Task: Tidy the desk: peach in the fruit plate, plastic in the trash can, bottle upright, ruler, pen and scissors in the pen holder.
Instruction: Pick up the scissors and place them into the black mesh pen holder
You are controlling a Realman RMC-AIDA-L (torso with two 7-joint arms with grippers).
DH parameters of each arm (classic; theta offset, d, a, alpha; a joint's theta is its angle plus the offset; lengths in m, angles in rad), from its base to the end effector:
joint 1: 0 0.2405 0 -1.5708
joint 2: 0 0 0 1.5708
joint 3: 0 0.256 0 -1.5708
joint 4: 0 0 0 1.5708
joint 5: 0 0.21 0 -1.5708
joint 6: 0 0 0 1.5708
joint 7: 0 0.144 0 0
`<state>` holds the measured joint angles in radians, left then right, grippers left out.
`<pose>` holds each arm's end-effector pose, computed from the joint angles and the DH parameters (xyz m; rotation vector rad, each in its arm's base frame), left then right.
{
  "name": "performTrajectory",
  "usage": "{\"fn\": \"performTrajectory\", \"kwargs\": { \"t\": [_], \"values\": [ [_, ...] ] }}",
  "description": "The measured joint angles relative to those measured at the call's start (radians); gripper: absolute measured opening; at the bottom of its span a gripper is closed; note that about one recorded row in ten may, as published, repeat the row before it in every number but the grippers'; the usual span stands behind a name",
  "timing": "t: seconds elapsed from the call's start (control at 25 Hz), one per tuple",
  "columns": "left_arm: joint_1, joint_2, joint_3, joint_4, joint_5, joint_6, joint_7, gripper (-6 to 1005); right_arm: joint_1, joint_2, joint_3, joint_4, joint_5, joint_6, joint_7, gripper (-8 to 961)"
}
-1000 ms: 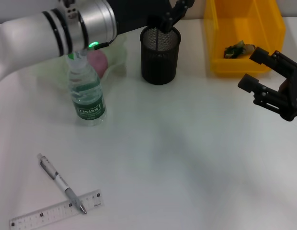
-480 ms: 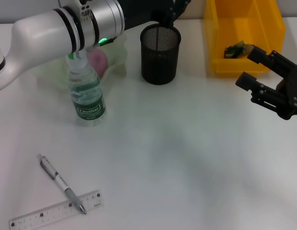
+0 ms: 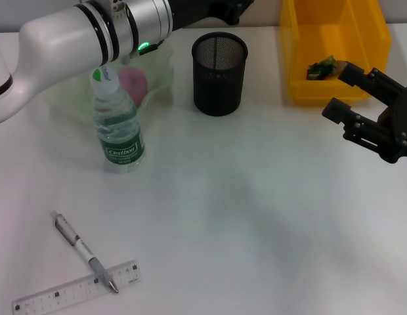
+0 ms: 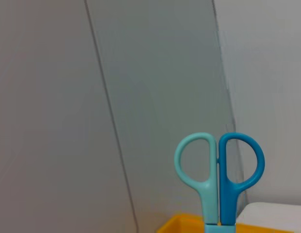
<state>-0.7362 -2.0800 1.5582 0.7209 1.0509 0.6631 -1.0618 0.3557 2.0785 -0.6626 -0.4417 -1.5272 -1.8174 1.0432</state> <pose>-0.1112 0.4348 -0.0530 -2.3751 -0.1271 -0.6890 0.2713 0.2708 0.0207 -2.3317 0.4237 1.3390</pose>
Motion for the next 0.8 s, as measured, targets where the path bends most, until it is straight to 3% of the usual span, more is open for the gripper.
{"fn": "performTrajectory", "kwargs": {
  "t": [0.8],
  "values": [
    [0.002, 0.0, 0.063, -0.005, -0.033, -0.037, -0.001, 258, -0.002, -0.001, 0.0, 0.0, -0.002, 0.0, -0.01, 787]
  ]
}}
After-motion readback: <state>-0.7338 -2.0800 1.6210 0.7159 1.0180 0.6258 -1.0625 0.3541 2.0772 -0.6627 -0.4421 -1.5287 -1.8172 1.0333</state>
